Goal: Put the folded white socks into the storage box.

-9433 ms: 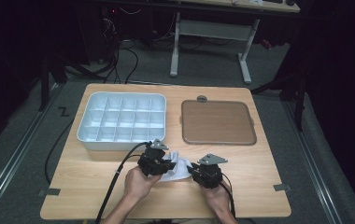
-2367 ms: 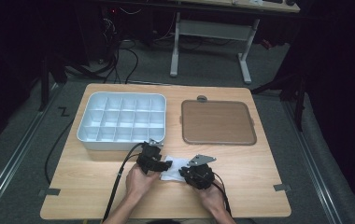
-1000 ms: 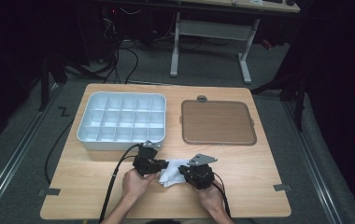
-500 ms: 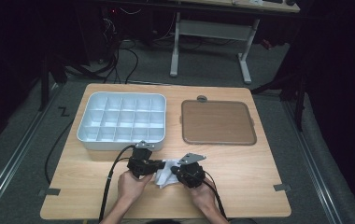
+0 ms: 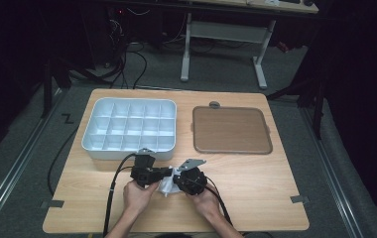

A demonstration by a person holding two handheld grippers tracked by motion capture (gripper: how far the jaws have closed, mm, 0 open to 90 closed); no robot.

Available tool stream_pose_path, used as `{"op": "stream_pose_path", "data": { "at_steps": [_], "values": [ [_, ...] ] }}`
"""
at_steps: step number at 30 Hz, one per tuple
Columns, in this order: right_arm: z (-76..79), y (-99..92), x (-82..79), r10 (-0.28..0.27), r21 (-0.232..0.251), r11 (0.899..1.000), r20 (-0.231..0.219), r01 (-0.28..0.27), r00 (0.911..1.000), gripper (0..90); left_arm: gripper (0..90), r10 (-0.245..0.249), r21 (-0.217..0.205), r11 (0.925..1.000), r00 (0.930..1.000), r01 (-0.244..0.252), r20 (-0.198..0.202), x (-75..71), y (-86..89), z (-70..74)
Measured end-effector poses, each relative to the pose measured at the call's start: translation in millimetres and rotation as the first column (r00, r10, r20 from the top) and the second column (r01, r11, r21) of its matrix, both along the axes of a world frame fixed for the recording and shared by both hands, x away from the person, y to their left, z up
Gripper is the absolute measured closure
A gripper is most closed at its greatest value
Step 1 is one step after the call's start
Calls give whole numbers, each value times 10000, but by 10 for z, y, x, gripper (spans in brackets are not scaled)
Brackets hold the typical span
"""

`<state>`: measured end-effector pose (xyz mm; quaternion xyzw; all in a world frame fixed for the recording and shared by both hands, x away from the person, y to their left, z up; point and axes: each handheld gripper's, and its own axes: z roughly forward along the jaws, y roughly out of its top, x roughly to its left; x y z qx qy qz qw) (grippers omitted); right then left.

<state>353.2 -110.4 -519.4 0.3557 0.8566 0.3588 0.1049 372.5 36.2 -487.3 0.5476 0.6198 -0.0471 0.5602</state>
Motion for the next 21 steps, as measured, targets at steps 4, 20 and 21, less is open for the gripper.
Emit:
{"op": "stream_pose_path", "data": {
  "at_steps": [4,20,21],
  "values": [
    [4,-26,15,-37,86,10000,-63,37,10000,875,844,290,-205,9994,9996,-290,-21,50,6,-32],
    [283,-435,-80,-1325,120,9912,827,1320,9877,712,845,182,52,9998,9998,-181,-108,54,47,-15],
    [267,-470,-71,-1391,56,9903,763,1391,9873,695,845,164,-2,9999,9997,-164,-159,72,52,-9]
  ]
}}
